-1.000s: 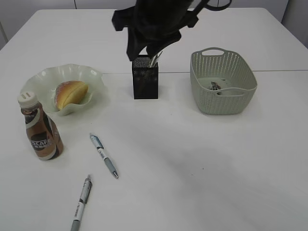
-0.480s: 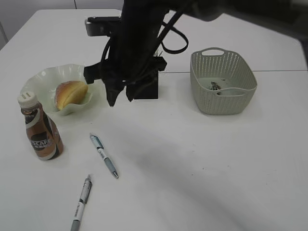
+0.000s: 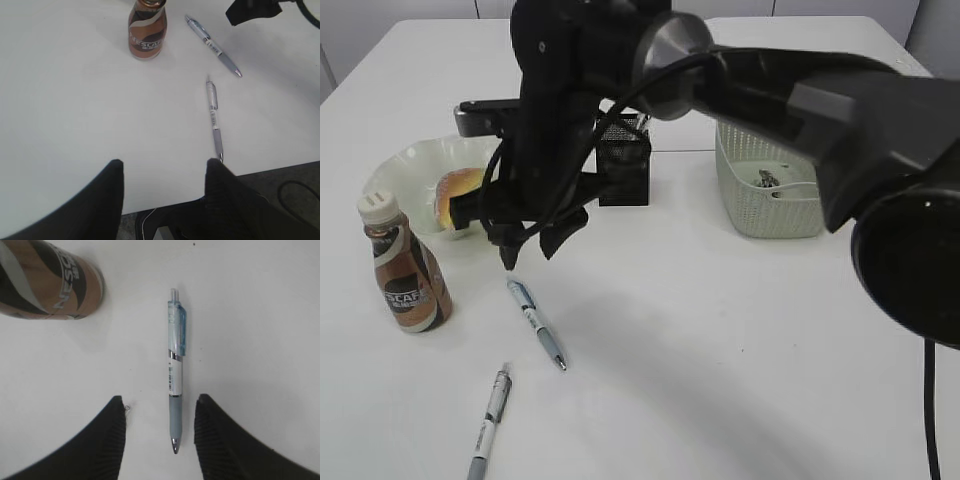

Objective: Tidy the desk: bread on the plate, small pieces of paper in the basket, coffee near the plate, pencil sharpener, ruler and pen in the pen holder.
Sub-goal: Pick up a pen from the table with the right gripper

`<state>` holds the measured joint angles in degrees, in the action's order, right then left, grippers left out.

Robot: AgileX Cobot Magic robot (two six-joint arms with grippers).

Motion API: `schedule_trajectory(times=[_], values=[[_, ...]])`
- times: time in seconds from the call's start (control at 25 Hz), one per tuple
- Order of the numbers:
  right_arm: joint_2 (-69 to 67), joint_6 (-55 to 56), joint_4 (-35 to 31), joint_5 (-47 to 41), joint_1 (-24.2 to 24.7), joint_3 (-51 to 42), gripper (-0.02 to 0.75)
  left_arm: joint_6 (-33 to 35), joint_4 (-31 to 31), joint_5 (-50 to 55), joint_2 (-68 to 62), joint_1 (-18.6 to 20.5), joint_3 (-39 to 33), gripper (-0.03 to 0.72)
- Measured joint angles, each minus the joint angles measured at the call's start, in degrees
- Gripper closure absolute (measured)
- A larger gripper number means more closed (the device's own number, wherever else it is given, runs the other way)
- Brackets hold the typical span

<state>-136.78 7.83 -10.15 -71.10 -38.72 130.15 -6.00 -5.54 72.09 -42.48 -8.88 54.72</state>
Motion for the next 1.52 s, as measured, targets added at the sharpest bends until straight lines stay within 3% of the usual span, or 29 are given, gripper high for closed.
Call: schedule_trajectory(times=[1.52], values=[[-14.04, 0.11, 0.82, 0.22, -1.04, 7.14, 0.418, -0.11, -1.68, 0.0, 0.0, 0.0, 0.0, 0.308]])
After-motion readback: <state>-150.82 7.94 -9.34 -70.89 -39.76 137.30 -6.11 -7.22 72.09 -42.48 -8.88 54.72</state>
